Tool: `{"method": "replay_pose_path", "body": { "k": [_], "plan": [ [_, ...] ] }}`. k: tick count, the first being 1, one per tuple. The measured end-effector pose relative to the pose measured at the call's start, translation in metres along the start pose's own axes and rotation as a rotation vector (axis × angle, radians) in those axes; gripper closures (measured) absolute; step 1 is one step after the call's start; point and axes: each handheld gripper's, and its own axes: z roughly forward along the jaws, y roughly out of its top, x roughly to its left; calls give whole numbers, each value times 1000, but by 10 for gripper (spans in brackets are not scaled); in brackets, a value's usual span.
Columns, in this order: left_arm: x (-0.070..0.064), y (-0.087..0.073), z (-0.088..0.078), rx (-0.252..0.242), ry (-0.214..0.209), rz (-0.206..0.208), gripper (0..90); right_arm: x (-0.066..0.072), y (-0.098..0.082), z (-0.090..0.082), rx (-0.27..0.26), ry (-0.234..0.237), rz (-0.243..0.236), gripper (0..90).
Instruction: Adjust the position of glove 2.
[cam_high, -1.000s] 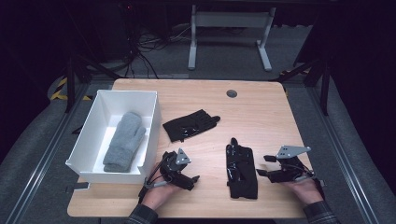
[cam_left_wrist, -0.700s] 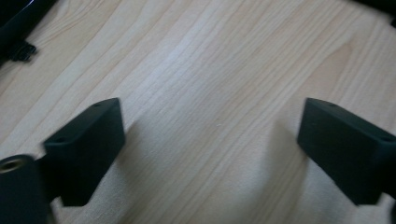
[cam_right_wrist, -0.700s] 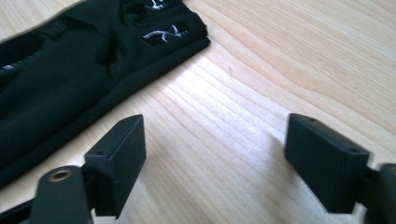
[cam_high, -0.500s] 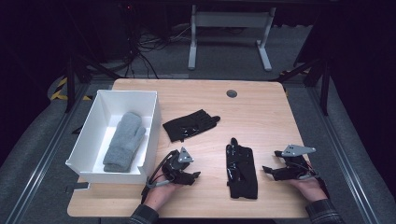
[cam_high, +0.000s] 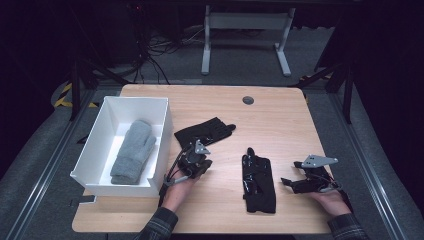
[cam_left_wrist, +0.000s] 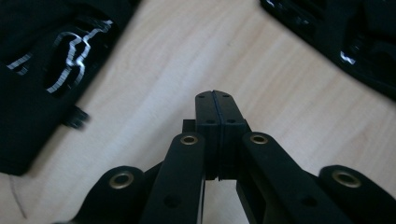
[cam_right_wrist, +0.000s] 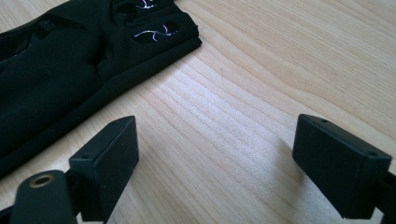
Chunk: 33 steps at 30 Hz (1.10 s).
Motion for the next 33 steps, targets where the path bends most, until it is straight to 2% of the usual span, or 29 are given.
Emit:
{"method": "replay_pose_path", "body": {
  "k": [2,4,5,7,8,12,15,17,18,25,29,33],
  "plan": [
    [6,7,3,-7,12,-13,900,0,0,0,0,0,0,147],
    [15,16,7,-14,41,-21,900,0,0,0,0,0,1,148],
    [15,16,7,-14,41,-21,900,0,0,0,0,0,1,148],
    [24,22,11,-25,62,-37,900,0,0,0,-1,-2,2,149],
    [28,25,13,-21,82,-39,900,0,0,0,-1,-2,2,149],
    [38,29,19,-31,107,-55,900,0,0,0,-1,-3,0,149],
    [45,33,25,-30,130,-51,900,0,0,0,-2,-3,0,149],
    [50,32,30,-32,127,-68,900,0,0,0,-2,-3,1,150],
    [53,31,36,-2,142,-70,900,0,0,0,-1,-3,2,150],
    [56,28,43,9,134,-82,900,0,0,0,-1,-4,2,150],
    [51,27,41,20,100,-68,900,0,0,0,-1,-4,3,150],
    [40,25,39,32,70,-55,900,0,0,0,-1,-3,4,150]
  ]
}}
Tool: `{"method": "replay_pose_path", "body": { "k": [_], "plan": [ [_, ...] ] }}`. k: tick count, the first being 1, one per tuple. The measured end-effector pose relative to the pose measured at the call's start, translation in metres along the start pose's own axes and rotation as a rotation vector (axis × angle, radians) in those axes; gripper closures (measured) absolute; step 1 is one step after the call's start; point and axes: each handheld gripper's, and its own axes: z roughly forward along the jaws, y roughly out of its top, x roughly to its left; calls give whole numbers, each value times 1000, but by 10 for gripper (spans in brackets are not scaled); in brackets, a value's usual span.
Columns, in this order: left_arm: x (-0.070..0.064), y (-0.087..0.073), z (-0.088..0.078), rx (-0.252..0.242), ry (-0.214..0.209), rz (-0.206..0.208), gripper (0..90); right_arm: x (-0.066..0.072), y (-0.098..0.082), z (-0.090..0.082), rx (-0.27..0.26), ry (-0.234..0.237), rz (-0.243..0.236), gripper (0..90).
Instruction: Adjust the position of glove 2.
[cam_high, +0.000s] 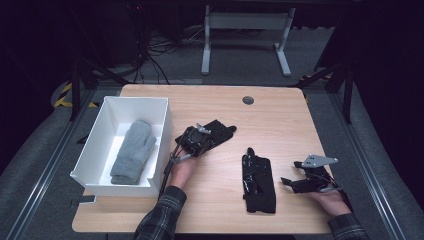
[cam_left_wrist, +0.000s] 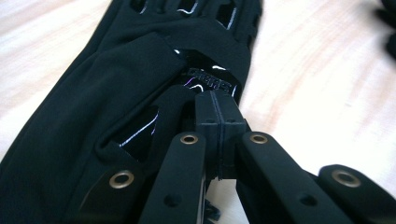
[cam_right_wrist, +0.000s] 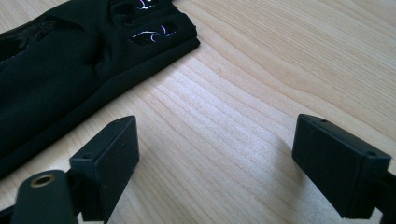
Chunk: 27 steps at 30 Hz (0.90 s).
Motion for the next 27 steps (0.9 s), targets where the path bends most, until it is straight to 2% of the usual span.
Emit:
{"method": "replay_pose_path", "body": {
  "k": [4,20,27],
  "plan": [
    [-12,-3,-4,19,-55,14,900,0,0,0,0,0,0,150],
    [-50,-28,-22,49,-169,58,900,0,0,0,0,-1,0,150],
    [-59,-32,-26,46,-183,73,900,0,0,0,0,0,0,150]
  ]
}}
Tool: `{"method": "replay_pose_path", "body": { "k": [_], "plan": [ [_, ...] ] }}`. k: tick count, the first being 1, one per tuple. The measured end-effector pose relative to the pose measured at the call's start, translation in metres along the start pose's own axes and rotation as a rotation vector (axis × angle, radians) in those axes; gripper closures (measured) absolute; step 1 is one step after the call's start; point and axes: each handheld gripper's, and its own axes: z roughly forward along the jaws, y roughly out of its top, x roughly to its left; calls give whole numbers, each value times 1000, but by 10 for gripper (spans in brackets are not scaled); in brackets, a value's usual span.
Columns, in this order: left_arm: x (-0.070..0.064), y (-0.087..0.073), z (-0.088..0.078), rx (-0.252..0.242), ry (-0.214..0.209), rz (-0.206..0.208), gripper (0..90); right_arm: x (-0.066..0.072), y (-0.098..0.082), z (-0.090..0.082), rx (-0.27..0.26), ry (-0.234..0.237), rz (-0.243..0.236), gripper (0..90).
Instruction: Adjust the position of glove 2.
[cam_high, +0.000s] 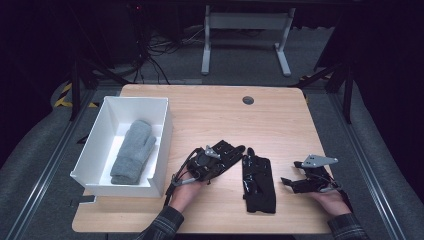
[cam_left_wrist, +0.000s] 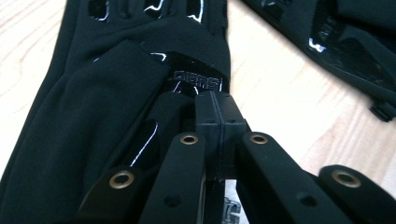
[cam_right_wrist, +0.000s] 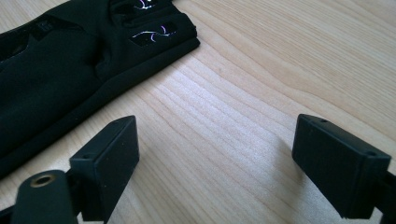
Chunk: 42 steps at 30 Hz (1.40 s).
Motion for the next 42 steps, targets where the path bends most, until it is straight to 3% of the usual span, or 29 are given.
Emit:
{"method": "replay_pose_path", "body": {
  "k": [5,9,10,12,14,16,23,30,38,42],
  "plan": [
    [5,5,-12,-44,67,9,900,0,0,0,0,0,0,150],
    [18,5,-19,-70,117,-18,900,0,0,0,0,0,0,150],
    [25,5,-19,-73,148,-37,900,0,0,0,0,0,0,149],
    [28,4,-19,-71,161,-46,900,0,0,0,0,0,0,149],
    [33,1,-14,-39,195,-71,900,0,0,0,0,0,0,150],
    [34,0,-12,-21,201,-73,900,0,0,0,0,0,0,150],
    [25,-6,-11,28,165,-43,900,0,0,0,0,1,-1,149],
    [13,-14,-14,29,84,-47,900,0,0,0,0,0,0,149],
    [-1,-25,-18,26,20,-43,900,0,0,0,2,6,-5,139],
    [-7,-27,-19,36,-4,-21,900,0,0,0,3,4,-6,138]
  ]
}}
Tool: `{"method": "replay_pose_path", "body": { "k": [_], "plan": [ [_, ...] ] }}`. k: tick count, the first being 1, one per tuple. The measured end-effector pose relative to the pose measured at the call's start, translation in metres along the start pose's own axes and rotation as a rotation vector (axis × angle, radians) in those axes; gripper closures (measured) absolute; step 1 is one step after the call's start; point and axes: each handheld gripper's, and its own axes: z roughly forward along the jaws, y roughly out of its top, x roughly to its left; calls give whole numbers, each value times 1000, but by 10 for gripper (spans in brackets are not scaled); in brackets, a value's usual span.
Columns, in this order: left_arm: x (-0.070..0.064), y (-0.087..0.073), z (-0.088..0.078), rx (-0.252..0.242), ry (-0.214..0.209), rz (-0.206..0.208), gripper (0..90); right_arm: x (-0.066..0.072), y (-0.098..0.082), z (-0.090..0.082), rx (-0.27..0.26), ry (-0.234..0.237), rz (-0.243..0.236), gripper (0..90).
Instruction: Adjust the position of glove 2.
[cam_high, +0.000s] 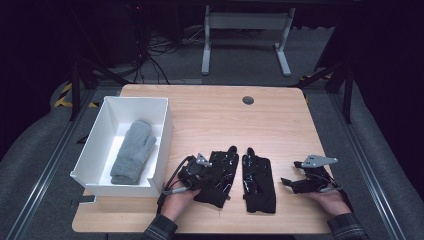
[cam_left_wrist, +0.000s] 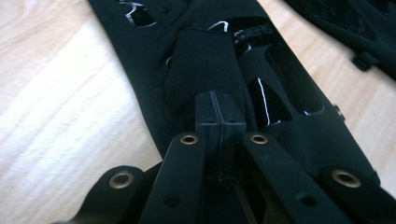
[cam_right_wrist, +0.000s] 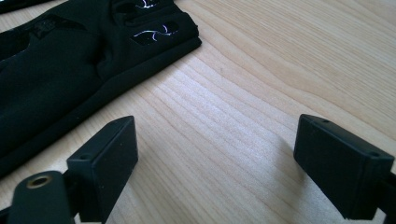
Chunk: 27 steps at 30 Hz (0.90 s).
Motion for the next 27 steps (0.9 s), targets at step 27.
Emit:
{"method": "replay_pose_path", "body": {
  "k": [27],
  "plan": [
    [11,0,0,-23,52,-37,634,0,0,0,-2,2,0,138]
  ]
}}
